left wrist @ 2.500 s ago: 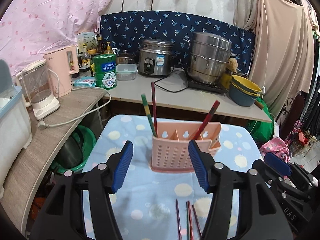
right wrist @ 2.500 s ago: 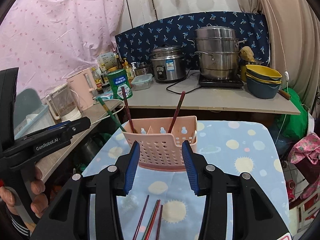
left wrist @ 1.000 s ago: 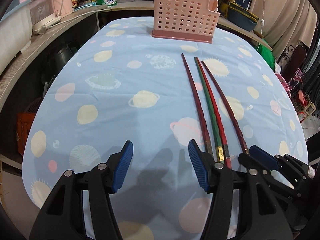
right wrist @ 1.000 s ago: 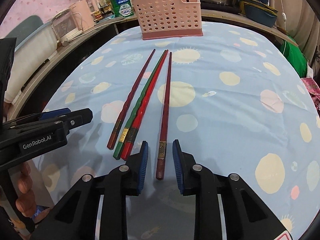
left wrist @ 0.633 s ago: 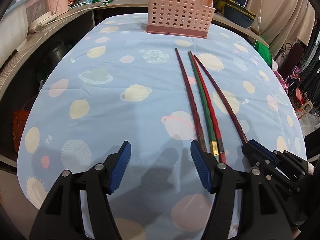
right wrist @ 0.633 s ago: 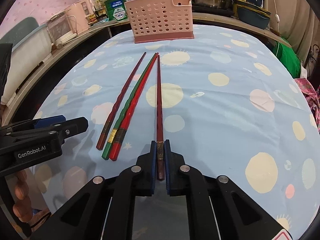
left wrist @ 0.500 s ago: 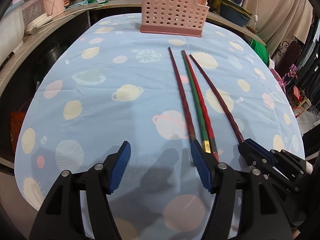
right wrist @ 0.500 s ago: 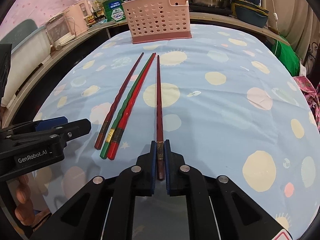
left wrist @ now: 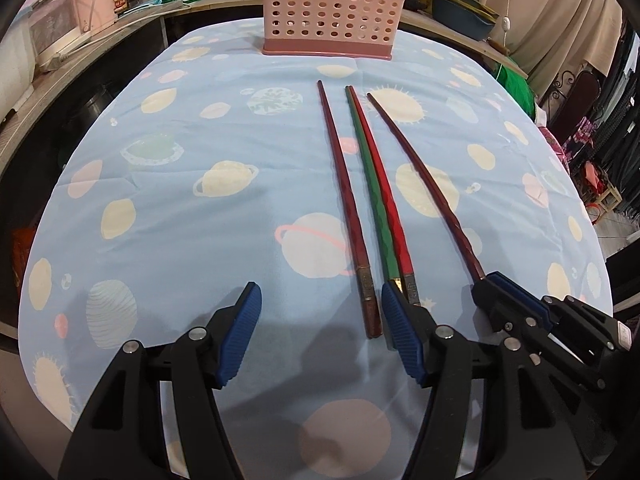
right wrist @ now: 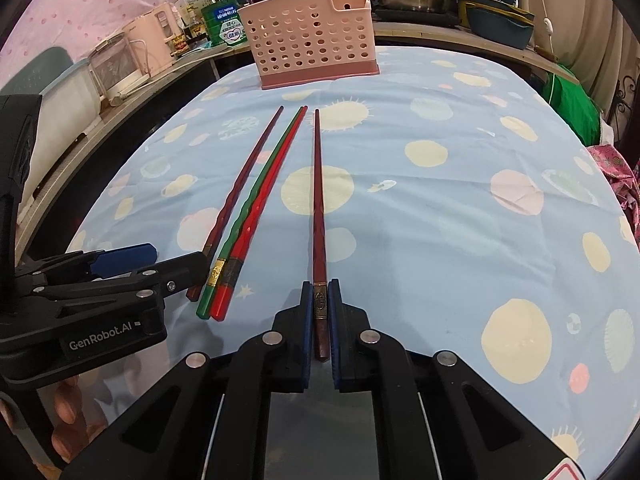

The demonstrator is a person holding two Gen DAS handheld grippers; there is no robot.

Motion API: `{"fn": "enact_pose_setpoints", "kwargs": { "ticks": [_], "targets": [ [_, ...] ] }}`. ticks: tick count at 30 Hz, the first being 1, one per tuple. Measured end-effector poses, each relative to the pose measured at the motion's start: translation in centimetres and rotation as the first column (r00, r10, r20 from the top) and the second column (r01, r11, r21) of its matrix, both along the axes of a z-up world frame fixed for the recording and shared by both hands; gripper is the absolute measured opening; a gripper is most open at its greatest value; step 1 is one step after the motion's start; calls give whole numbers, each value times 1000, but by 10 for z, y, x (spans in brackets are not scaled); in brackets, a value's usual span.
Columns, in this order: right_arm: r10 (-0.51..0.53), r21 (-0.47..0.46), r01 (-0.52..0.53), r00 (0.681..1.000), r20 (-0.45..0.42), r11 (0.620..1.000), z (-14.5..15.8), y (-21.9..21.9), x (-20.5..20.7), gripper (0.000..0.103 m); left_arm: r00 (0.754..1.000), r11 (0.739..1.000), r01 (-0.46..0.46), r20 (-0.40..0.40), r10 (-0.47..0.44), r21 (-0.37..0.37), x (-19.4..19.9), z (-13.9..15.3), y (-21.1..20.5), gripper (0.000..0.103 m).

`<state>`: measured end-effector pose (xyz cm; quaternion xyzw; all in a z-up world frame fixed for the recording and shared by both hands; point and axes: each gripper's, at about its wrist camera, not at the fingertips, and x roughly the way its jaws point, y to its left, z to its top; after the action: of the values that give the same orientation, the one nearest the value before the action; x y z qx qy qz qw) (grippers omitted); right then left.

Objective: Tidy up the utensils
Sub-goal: 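Grasp a dark red chopstick with the right tool while the left tool grasps another, then lift both chopsticks and lower them upright into the pink caddy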

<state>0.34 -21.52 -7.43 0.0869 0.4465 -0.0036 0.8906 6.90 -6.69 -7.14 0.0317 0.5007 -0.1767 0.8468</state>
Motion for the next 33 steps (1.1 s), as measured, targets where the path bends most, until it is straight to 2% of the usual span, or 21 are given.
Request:
{"fn": "enact_pose_setpoints", "kwargs": {
  "ticks": [4,7,15,17,25,33],
  "targets": [
    [0,-2,0,1000,0,1000,0,0,0,7,1000,1000,-6,11,6,15,2,-1,-1,56],
    [-1,-2,1,1000,0,1000,0,0,0,7,1000,1000,-8,16,7,20,3,-1,-2,50],
    [0,-3,0,1000,0,1000,0,0,0,7,1000,1000,14,-3,-14,4,1,1,0,10],
    [0,-2,0,1000,0,1000,0,0,0,7,1000,1000,21,-7,-21,0,0,0,-1,7],
    [4,7,-4,1000,5,1000,5,0,-5,7,999,999,34,11,-33,-20,-8,11,2,7],
    [-11,27,9,994,104,1000,47,-7,-11,7,996,996,14,85,-7,-86,-9,56,16,7]
  ]
}}
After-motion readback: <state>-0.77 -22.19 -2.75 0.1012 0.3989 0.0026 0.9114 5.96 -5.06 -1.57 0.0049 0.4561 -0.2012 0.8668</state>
